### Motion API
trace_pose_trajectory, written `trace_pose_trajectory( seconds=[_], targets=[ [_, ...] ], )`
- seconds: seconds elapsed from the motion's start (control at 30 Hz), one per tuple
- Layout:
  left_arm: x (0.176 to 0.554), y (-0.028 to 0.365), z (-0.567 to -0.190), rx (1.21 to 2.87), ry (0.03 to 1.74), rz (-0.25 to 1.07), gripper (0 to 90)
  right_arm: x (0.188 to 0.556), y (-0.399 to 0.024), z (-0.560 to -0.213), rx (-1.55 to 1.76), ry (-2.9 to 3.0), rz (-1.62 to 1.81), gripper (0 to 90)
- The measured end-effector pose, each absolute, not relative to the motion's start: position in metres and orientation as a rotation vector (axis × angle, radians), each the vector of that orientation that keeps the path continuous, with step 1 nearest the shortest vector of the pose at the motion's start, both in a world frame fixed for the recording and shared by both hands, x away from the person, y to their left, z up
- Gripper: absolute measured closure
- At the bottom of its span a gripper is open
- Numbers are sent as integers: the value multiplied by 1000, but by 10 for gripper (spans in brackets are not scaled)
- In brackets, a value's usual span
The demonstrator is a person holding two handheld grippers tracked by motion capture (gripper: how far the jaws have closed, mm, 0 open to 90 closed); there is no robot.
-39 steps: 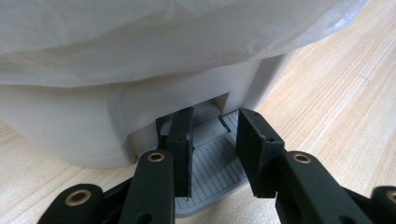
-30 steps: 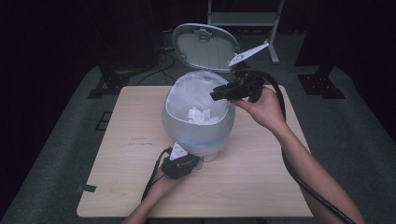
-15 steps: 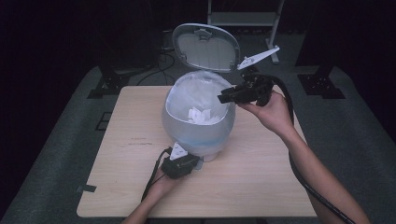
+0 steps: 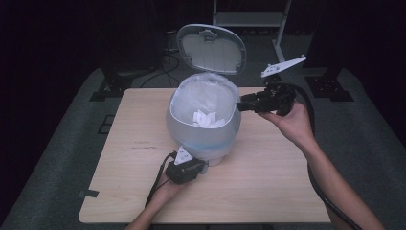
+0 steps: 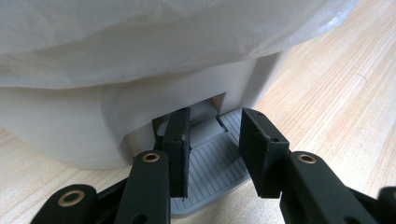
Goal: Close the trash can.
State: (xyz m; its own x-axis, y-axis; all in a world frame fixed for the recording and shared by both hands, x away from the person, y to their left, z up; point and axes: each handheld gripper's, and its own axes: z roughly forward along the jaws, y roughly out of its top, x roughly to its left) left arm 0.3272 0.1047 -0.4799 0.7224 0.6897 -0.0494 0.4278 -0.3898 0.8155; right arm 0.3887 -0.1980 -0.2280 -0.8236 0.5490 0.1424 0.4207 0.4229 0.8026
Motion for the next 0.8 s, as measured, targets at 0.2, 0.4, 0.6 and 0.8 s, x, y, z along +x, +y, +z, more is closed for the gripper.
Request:
trace_pose_trajectory(
  seconds=[0.2, 0.4, 0.6, 0.8],
  targets=[
    [327, 105, -480, 2041, 845, 376, 635, 384, -212, -235, 903, 2513, 1380, 471],
    [327, 105, -480, 2032, 837, 365, 618, 376, -233, -250, 967, 2476, 1374, 405],
    [320, 108, -470, 2002, 798, 343, 570, 367, -254, -263, 1022, 2442, 1396, 372],
    [309, 109, -455, 1990, 760, 367, 543, 360, -270, -277, 1054, 2416, 1395, 379]
  ],
)
